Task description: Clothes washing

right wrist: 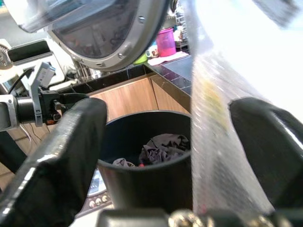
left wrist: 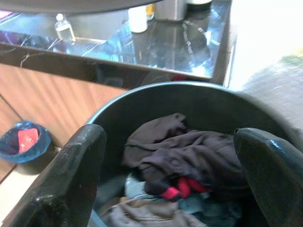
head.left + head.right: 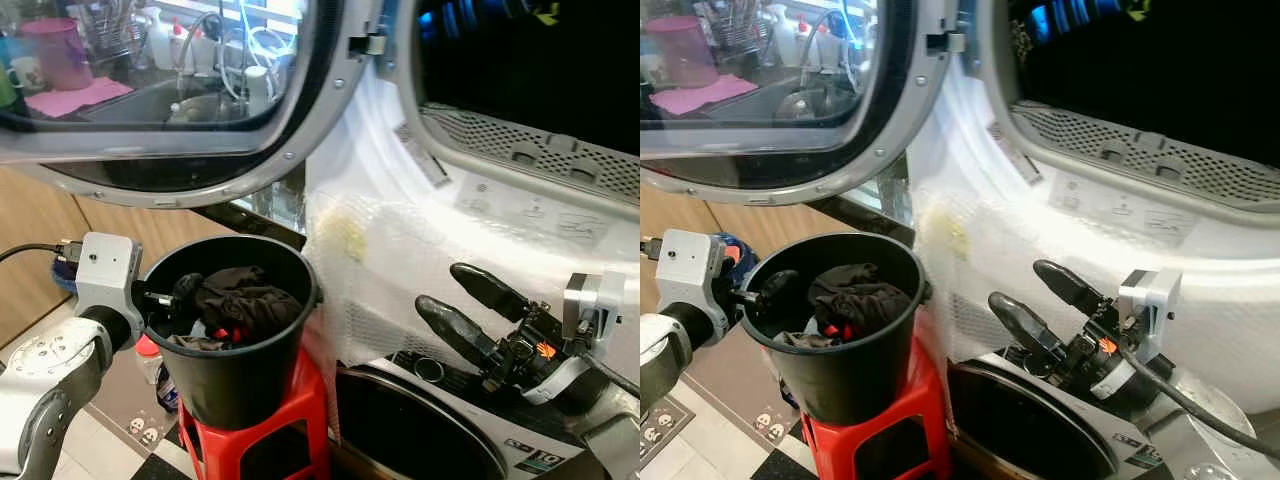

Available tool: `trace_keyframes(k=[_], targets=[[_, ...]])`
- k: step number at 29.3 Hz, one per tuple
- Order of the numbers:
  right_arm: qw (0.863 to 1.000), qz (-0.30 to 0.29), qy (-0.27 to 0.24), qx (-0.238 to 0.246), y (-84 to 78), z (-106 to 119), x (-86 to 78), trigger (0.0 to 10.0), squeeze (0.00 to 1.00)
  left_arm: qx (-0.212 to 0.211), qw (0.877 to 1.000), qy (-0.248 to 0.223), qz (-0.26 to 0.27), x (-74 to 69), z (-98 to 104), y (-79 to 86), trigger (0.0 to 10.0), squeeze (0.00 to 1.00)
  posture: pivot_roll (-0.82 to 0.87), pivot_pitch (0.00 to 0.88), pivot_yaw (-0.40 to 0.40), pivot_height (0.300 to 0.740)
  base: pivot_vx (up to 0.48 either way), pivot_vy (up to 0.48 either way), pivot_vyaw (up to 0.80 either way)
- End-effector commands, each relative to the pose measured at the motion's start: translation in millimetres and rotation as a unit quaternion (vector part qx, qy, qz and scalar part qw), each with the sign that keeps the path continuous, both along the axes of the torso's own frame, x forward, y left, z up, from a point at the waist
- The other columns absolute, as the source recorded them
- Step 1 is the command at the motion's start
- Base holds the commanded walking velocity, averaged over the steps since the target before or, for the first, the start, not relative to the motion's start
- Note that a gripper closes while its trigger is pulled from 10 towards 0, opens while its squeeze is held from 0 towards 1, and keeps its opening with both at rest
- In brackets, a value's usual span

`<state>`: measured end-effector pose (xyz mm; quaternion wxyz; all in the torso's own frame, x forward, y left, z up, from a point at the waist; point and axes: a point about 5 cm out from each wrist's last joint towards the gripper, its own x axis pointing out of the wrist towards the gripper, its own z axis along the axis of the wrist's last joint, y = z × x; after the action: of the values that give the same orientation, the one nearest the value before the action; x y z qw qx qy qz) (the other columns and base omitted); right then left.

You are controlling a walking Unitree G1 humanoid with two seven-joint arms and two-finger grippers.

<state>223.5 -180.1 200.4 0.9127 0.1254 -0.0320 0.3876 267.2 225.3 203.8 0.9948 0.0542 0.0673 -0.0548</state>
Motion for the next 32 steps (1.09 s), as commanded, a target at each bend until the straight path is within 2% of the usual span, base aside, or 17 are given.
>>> trace_keyframes(k=[1,6,12,14,17,23,27,32], targets=[[0.999,-0.039,0.021,-0.003,-4.8,-12.2,3.5,10.0,0.00,0.008,1.000,-0.013,0.001,0.1,0.3,-0.6,10.0,0.00,0.02,0.144,-0.050,0.740,0.000,0.000,0.00],[0.996,-0.075,0.043,-0.005,-6.1,-30.4,4.4,10.0,0.00,0.017,1.000,-0.010,0.006,-1.7,-4.8,1.0,10.0,0.00,0.03,0.141,-0.051,0.740,0.000,0.000,0.00],[0.991,-0.109,0.074,0.018,-12.3,-45.8,5.5,10.0,0.00,0.029,0.999,0.005,0.026,-1.6,-11.4,15.0,10.0,0.00,0.03,0.136,-0.049,0.740,0.000,0.000,0.00],[0.988,-0.133,0.070,0.022,-13.8,-49.9,6.5,10.0,0.00,0.031,0.998,0.017,0.044,-0.9,-16.9,24.3,10.0,0.00,0.03,0.126,-0.046,0.740,0.000,0.000,0.00],[0.988,-0.136,0.072,0.027,-13.4,-51.8,6.5,10.0,0.00,0.038,0.998,0.014,0.047,-0.6,-17.5,26.4,10.0,0.00,0.03,0.126,-0.047,0.740,0.000,0.000,0.00],[0.978,-0.198,0.060,0.040,-13.9,-57.7,9.0,10.0,0.00,0.039,0.997,0.013,0.058,2.1,-20.8,39.2,10.0,0.00,0.03,0.116,-0.045,0.740,0.000,0.000,0.00],[0.976,-0.206,0.061,0.029,-13.2,-61.7,7.7,10.0,0.00,0.044,0.997,0.012,0.062,4.0,-20.1,45.5,10.0,0.00,0.03,0.112,-0.044,0.740,0.000,0.000,0.00],[0.982,-0.185,0.047,0.006,-8.9,-61.9,4.0,10.0,0.00,0.045,0.997,0.017,0.065,9.4,-17.8,61.0,10.0,0.00,0.03,0.109,-0.041,0.740,0.000,0.000,0.00]])
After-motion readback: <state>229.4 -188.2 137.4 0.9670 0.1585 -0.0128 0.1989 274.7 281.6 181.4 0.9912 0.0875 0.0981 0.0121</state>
